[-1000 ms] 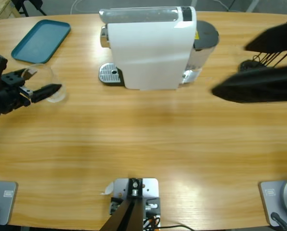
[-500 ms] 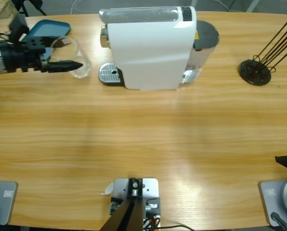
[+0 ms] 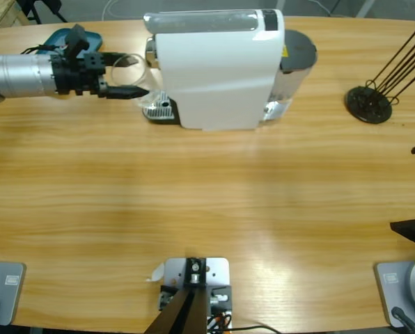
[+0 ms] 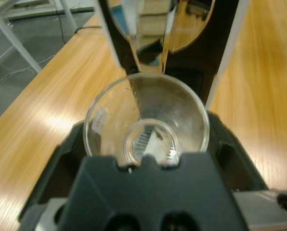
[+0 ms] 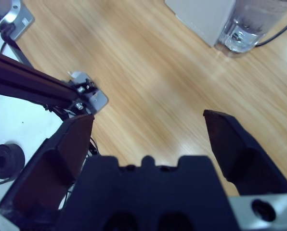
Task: Pour coffee
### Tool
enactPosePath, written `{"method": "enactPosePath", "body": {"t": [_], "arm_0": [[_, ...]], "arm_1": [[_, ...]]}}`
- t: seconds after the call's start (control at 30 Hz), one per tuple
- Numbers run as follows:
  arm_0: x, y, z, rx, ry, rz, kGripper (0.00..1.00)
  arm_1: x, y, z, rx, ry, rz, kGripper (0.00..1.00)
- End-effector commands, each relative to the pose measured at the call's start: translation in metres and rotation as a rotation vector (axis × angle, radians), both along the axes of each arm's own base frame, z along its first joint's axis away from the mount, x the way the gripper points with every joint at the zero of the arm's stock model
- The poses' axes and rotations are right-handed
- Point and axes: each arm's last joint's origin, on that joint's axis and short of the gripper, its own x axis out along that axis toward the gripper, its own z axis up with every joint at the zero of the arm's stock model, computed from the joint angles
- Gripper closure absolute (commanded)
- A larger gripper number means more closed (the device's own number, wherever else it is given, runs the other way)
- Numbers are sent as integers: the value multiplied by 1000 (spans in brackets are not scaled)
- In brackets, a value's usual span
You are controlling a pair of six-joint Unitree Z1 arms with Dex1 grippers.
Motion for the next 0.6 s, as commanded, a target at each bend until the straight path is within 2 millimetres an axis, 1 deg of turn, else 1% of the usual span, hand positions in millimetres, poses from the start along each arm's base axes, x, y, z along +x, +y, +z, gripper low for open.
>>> {"method": "enactPosePath", "body": {"t": [0.03,0.23,0.33,0.5,0.6], "arm_0": [[0,-16,-12,27,34,-9,1000],[-4,-18,-11,43,75,-2,1000],[-4,-23,-10,70,98,22,1000],[4,-29,-7,93,128,50,1000],[5,-30,-7,95,134,46,1000]], "arm_1": [[5,11,-15,-35,25,7,0],[5,11,-15,-30,19,5,0],[5,10,-14,-27,19,6,0],[4,9,-14,-24,16,5,0],[4,9,-14,-26,17,4,0]]}}
